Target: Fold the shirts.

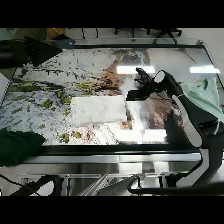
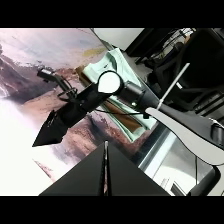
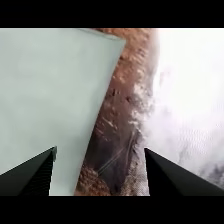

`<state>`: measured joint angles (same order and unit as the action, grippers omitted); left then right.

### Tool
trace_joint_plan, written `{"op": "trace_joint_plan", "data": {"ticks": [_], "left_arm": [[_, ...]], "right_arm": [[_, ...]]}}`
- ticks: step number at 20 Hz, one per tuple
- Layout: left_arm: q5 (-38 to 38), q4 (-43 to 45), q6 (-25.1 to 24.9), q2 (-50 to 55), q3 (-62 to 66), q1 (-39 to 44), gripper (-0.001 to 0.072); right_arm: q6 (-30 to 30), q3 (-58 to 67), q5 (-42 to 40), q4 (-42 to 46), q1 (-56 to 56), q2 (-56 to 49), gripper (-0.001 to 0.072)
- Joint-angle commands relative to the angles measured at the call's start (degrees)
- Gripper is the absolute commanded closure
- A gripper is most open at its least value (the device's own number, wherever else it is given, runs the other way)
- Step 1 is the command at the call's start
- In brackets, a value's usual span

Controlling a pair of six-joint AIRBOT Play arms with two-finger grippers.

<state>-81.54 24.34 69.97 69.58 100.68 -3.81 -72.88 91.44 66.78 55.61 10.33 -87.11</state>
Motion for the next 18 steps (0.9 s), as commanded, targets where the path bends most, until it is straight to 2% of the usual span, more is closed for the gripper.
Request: {"op": "trace_joint_plan", "data": {"ticks": [1,7,8,9,10,11,15,18], "left_arm": [[-0.6,0.0,0.0,0.0,0.0,0.0,0.0693],[-1.0,0.0,0.0,0.0,0.0,0.0,0.0693],[-1.0,0.0,0.0,0.0,0.0,0.0,0.0693],[-1.0,0.1,0.0,0.0,0.0,0.0,0.0693],[-1.0,0.1,0.0,0.0,0.0,0.0,0.0693],[-1.0,0.1,0.0,0.0,0.0,0.0,0.0693],[-1.6,0.0,0.0,0.0,0.0,0.0,0.0693],[-3.1,0.0,0.0,0.0,0.0,0.0,0.0693]], "right_arm": [[1.1,0.0,2.7,-7.8,-0.8,-5.9,0.0095],[6.8,0.0,2.2,-20.2,-0.1,-10.6,0.0099],[7.5,0.0,2.2,-22.2,0.1,-10.7,0.0135],[9.8,0.1,2.4,-25.1,0.2,-10.6,0.0329],[12.7,0.4,3.3,-27.9,0.2,-10.4,0.0592],[14.7,1.0,4.5,-30.4,0.0,-9.9,0.069],[14.3,7.4,4.8,-31.8,-4.9,-4.3,0.0692],[11.2,13.7,4.5,-31.8,-14.3,0.7,0.0692]]}}
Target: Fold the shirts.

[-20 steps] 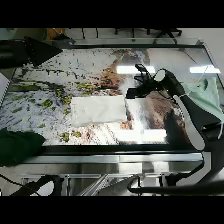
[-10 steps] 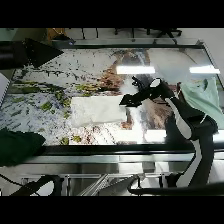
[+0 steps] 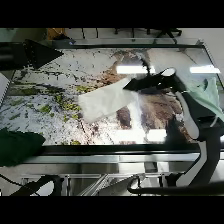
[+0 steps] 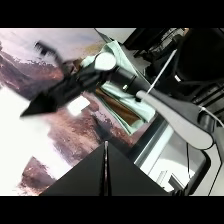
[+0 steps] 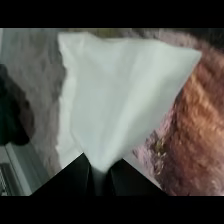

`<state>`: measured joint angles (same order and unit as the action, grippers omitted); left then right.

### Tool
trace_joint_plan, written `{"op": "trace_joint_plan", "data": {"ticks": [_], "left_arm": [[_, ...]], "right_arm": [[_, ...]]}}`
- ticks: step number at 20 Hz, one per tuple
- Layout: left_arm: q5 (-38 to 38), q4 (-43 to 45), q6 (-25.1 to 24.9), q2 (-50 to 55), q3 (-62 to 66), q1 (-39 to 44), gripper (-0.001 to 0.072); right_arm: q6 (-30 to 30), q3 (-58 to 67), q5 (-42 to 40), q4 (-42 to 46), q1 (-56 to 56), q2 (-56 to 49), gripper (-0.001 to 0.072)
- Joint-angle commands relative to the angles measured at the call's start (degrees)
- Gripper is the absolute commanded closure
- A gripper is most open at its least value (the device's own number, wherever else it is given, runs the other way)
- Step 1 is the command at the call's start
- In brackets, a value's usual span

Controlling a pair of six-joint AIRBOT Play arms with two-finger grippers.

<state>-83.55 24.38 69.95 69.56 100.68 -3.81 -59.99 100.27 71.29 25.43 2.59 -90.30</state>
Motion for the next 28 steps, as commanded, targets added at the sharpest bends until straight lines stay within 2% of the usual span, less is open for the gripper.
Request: {"op": "trace_joint_plan", "data": {"ticks": [1,7,10,12,16,21,25,28], "left_arm": [[-1.1,0.0,0.0,0.0,0.0,0.0,0.0693],[-1.4,0.0,0.0,0.0,0.0,0.0,0.0693],[-2.4,0.0,0.0,0.0,0.0,0.0,0.0693],[-3.0,0.0,0.0,0.0,0.0,0.0,0.0693],[-3.3,0.0,0.0,0.0,0.0,0.0,0.0693],[-3.8,0.0,0.0,0.0,0.0,0.0,0.0693],[-4.2,0.0,0.0,0.0,0.0,0.1,0.0693],[-5.2,0.0,0.0,0.0,0.0,0.1,0.0693]], "right_arm": [[-2.9,6.7,-0.5,-1.7,-10.6,5.1,0.0692],[-16.4,13.1,1.1,-1.0,-37.1,9.6,0.0692],[-25.3,13.1,8.4,9.4,-47.1,12.9,0.0692],[-28.9,13.0,14.1,18.3,-51.3,15.3,0.0692],[-30.5,13.0,26.7,33.5,-52.5,17.5,0.0693],[-32.1,12.9,33.9,37.4,-52.5,17.6,0.0691],[-35.6,7.5,34.2,38.1,-52.5,19.9,0.069],[-36.3,-4.2,34.2,43.6,-52.5,23.8,0.0685]]}}
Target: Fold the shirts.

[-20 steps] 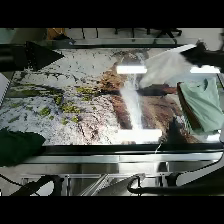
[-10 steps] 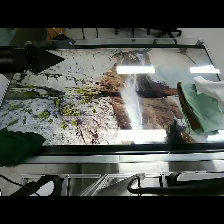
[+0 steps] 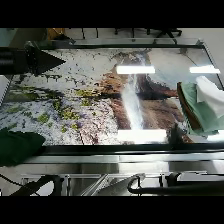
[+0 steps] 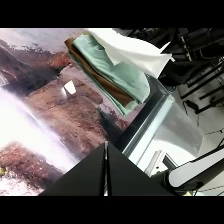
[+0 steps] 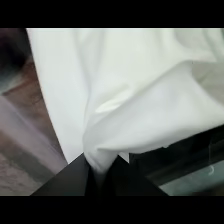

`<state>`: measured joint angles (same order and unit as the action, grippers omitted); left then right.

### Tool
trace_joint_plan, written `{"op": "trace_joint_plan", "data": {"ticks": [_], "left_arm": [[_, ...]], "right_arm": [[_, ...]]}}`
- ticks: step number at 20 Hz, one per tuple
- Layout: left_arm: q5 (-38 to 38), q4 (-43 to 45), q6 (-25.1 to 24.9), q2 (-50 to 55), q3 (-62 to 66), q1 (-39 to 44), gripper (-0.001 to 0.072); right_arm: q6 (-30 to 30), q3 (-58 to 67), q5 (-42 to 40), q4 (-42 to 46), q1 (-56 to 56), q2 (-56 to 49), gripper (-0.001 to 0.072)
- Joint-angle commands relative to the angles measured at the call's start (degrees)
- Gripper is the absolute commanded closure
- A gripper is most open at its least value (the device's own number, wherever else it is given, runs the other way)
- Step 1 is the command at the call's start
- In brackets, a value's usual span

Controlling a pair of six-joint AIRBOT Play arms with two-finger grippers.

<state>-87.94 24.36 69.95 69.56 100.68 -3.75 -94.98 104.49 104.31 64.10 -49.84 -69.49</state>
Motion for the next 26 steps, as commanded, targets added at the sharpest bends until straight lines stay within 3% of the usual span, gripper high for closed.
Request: {"op": "trace_joint_plan", "data": {"ticks": [1,2,4,7,14,15,16,18,22,26], "left_arm": [[-1.2,0.0,0.0,0.0,0.0,0.0,0.0693],[-1.8,0.0,0.0,0.0,0.0,0.0,0.0693],[-3.1,0.1,-0.1,0.0,0.0,0.0,0.0693],[-3.9,0.1,-0.6,0.0,0.0,0.0,0.0693],[0.2,0.0,-1.7,0.4,0.0,0.0,0.0693],[0.6,0.0,-1.7,0.8,0.0,0.0,0.0693],[0.4,0.1,-1.7,1.3,0.0,0.0,0.0693],[-1.5,0.1,-2.8,2.6,0.0,0.0,0.0693],[-4.0,0.2,-4.9,2.9,-2.3,0.0,0.0695],[0.2,2.2,-10.0,-4.7,-18.8,0.0,0.0695]], "right_arm": [[-0.5,-13.4,1.1,8.3,0.0,4.6,0.0685],[-0.4,-19.3,0.3,12.4,0.0,6.3,0.0676],[-0.4,-29.4,-3.7,17.9,0.0,7.9,0.0403],[0.2,-35.9,-8.7,18.3,0.1,7.0,0.0384],[0.5,-13.9,-9.5,-1.2,4.3,7.8,0.0392],[0.5,-12.1,-11.0,-2.9,6.5,8.4,0.0479],[0.7,-11.7,-12.7,-4.3,9.1,9.4,0.0642],[2.2,-12.2,-16.0,-4.3,16.8,11.5,0.0684],[3.7,-18.0,-20.9,-3.5,36.5,15.9,0.069],[1.4,-33.9,-30.6,1.9,58.2,23.4,0.0691]]}}
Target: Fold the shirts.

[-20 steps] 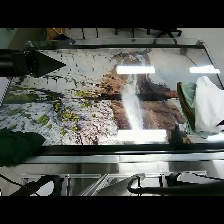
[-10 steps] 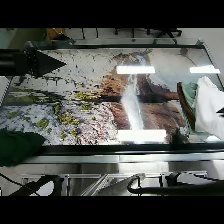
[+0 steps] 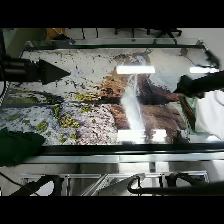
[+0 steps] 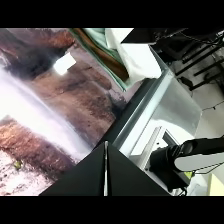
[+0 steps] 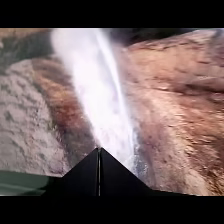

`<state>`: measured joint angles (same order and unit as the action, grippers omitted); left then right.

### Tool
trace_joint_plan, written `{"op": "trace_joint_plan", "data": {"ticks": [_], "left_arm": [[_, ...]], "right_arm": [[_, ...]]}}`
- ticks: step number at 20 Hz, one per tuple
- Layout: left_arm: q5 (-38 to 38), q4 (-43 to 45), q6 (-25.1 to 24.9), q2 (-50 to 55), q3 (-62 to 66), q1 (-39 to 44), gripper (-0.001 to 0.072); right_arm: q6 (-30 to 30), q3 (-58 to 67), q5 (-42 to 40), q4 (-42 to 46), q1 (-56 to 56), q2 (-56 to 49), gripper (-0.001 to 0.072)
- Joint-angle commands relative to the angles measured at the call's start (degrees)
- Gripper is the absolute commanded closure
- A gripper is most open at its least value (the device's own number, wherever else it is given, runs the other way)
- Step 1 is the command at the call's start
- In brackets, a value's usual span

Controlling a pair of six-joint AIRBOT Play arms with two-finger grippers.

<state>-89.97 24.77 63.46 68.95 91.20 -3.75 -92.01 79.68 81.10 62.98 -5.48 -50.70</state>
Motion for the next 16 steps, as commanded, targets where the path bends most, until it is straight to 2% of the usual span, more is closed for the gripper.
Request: {"op": "trace_joint_plan", "data": {"ticks": [1,4,7,11,16], "left_arm": [[3.4,3.2,-4.3,-6.6,-14.9,0.0,0.0695],[6.6,4.8,-5.4,-14.2,-30.4,0.0,0.0695],[10.0,6.3,-5.4,-20.5,-41.9,0.0,0.0695],[10.7,7.4,-5.4,-25.3,-48.2,0.0,0.0695],[12.8,8.7,-5.4,-27.6,-48.9,0.0,0.0693]], "right_arm": [[-1.7,-13.6,-10.1,3.0,18.0,6.7,0.0691],[-4.3,-25.8,-17.9,3.0,27.2,12.0,0.0691],[-4.5,-32.3,-19.5,3.0,30.3,12.9,0.069],[-4.4,-33.9,-19.8,2.8,30.7,12.3,0.069],[-4.5,-33.9,-19.4,2.3,30.7,12.1,0.069]]}}
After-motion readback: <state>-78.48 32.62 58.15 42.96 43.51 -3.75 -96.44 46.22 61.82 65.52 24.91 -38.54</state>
